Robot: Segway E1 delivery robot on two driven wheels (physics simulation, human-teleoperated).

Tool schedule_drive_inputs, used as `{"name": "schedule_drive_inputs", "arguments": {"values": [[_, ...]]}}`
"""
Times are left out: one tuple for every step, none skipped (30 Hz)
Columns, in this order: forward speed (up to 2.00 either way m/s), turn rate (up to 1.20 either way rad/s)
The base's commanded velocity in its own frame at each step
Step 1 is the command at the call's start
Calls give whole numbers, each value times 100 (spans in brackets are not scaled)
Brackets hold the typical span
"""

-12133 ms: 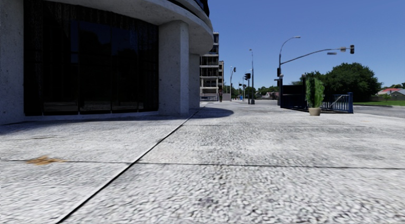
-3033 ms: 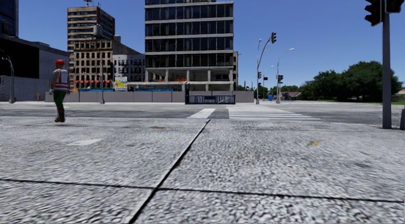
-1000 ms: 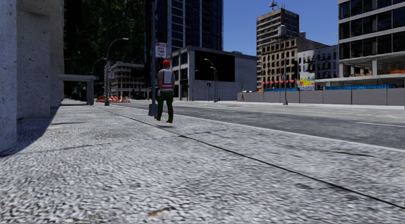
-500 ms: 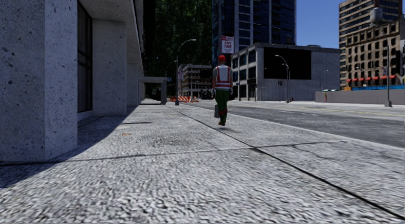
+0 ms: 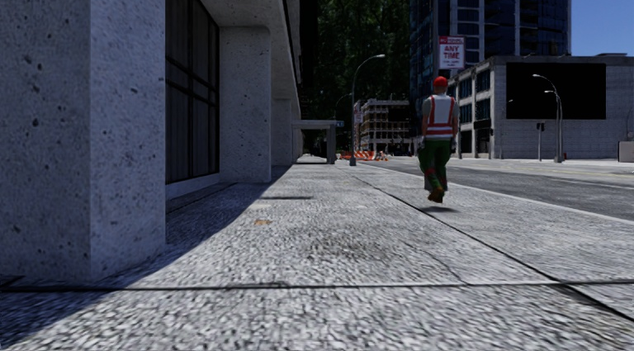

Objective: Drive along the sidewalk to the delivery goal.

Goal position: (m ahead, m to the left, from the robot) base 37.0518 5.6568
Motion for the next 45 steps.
{"name": "schedule_drive_inputs", "arguments": {"values": [[200,0],[200,0],[200,0],[200,0],[200,0],[200,0],[200,0],[200,0],[200,0],[200,0],[200,0],[200,0],[200,0],[200,0],[200,0],[200,0],[200,0],[200,0],[200,0],[200,0],[200,0],[200,0],[200,0],[200,0],[200,0],[200,0],[200,0],[200,0],[200,0],[200,0],[200,0],[200,0],[200,0],[200,0],[200,0],[200,0],[200,0],[200,0],[200,0],[200,0],[200,0],[200,0],[200,0],[200,0],[200,0]]}}
